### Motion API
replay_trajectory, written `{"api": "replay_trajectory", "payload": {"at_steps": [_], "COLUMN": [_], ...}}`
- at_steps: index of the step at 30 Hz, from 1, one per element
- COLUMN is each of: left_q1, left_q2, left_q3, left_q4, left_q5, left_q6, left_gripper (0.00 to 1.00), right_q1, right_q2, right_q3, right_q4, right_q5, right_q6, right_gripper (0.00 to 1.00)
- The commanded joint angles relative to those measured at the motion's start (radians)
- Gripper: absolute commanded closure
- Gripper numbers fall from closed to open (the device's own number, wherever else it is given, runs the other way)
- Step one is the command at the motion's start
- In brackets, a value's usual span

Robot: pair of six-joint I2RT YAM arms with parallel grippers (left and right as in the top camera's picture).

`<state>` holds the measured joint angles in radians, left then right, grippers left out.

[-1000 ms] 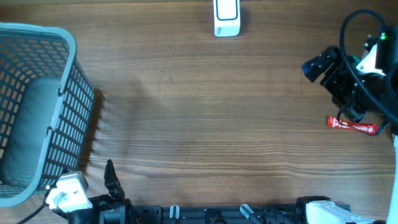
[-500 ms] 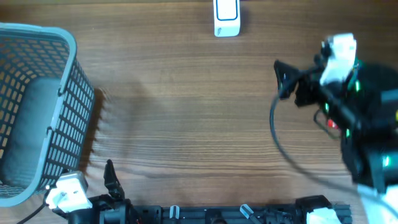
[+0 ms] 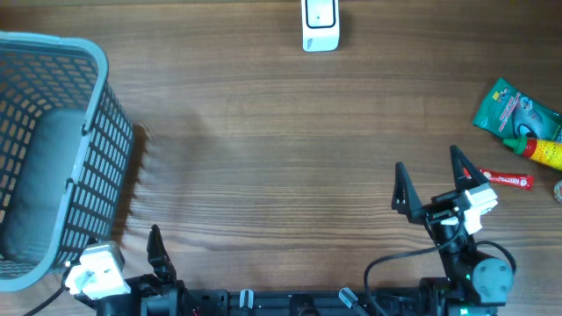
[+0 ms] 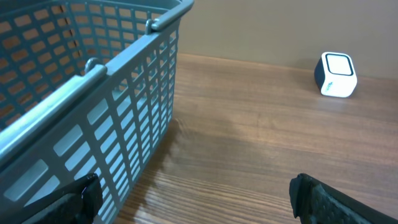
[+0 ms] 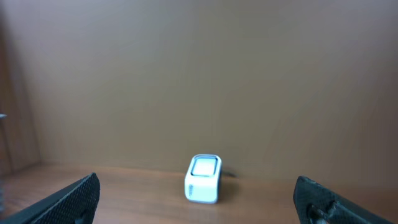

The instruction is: Scan the item barcode

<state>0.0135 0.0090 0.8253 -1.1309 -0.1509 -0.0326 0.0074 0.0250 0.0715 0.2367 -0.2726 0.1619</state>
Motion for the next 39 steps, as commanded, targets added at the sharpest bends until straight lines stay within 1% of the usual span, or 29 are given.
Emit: {"api": "replay_trajectory", "payload": {"at_steps": [1, 5, 7, 36, 37, 39], "left_q1": [0.005, 0.005, 0.005, -0.009, -0.025, -0.028], "left_q2": [-0.004, -0.004, -0.004, -0.004, -0.004, -0.004], "left_q3": [0.002, 0.002, 0.002, 0.002, -0.008, -0.071], "left_q4": [0.004, 0.003, 0.003, 0.005, 0.016, 0.103], "left_q5": [0.005, 0.005, 0.005, 0.001, 0.002, 0.009], "left_q6": [-0.006, -0.006, -0.006, 0.002, 0.002, 0.0], "left_gripper": [0.0, 0.0, 0.0, 0.0, 0.0, 0.0], "right_q1": [-0.024, -0.024, -0.024, -0.027, -0.027, -0.027], "right_q2": [-0.022, -0.022, -0.022, -0.016, -0.016, -0.016], "right_q3": [-0.068, -0.066, -0.066, -0.066, -0.066, -0.066], "right_q4": [-0.003, -0.112, -0.23, -0.224, -0.224, -0.224], "right_q5": [0.018, 0.093, 0.101, 0.1, 0.1, 0.1], "right_q6": [0.08, 0.08, 0.081, 0.089, 0.089, 0.089], "right_gripper": [0.0, 0.0, 0.0, 0.0, 0.0, 0.0]}}
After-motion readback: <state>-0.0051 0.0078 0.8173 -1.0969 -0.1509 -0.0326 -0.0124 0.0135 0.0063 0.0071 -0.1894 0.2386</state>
